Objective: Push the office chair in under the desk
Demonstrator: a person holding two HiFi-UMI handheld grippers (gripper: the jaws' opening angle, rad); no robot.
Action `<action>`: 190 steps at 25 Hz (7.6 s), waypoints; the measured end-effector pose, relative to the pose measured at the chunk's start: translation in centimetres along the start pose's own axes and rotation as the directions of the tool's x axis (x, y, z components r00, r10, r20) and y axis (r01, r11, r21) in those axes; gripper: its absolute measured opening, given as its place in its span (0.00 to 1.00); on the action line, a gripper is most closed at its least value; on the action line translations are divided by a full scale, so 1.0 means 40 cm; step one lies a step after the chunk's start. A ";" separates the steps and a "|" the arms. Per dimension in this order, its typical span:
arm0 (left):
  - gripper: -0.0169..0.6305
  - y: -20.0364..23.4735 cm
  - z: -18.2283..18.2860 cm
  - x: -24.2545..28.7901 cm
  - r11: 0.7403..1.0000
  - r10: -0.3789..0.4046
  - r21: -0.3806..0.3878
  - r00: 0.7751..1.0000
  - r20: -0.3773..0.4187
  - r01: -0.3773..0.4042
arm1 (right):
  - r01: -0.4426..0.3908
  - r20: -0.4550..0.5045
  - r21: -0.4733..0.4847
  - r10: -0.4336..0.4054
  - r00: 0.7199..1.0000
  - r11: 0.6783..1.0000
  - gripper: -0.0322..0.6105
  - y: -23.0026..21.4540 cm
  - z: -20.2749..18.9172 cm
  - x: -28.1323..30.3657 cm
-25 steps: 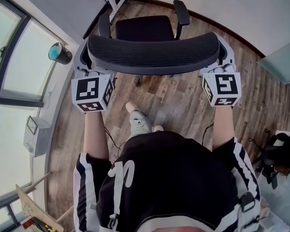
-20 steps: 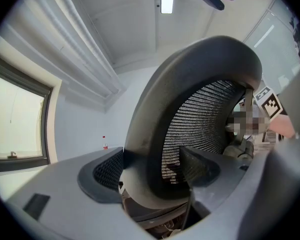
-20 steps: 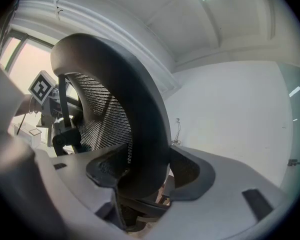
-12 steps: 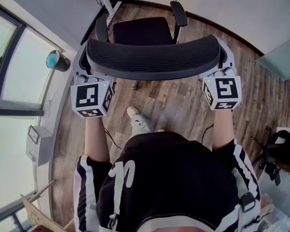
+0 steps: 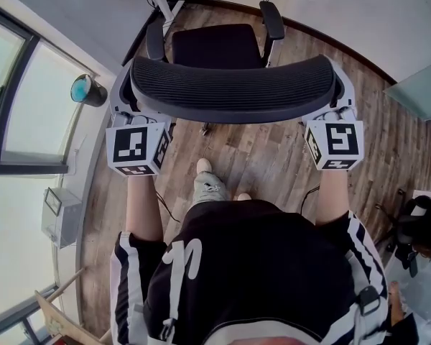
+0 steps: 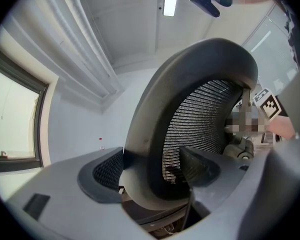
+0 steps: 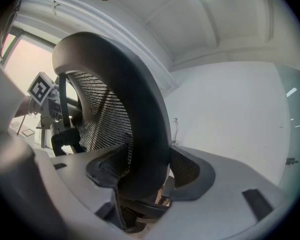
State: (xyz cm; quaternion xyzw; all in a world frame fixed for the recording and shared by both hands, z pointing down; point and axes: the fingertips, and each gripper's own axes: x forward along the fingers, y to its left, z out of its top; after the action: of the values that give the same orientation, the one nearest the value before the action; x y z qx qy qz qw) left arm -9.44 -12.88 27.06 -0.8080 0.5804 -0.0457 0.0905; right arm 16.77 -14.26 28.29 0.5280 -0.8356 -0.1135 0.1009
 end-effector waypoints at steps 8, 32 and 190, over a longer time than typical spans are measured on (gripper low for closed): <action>0.55 0.041 -0.006 0.017 0.999 -0.040 0.001 0.999 0.003 0.040 | 0.028 -0.013 0.007 -0.028 1.000 1.000 0.47 0.023 0.008 0.027; 0.55 0.144 -0.026 0.115 0.993 -0.114 -0.006 0.993 0.007 0.114 | 0.087 -0.028 0.014 -0.087 0.996 0.996 0.47 0.043 0.022 0.132; 0.47 0.664 -0.149 0.826 0.998 -0.049 -0.044 0.995 0.087 0.053 | -0.100 -0.036 0.050 0.102 0.994 0.994 0.45 0.032 0.070 0.912</action>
State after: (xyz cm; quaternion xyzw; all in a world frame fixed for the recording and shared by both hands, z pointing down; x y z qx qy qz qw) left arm -24.57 -52.93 26.57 -0.8256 0.5561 0.0002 0.0956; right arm -0.54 -46.51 27.78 0.4893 -0.8617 -0.0777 0.1097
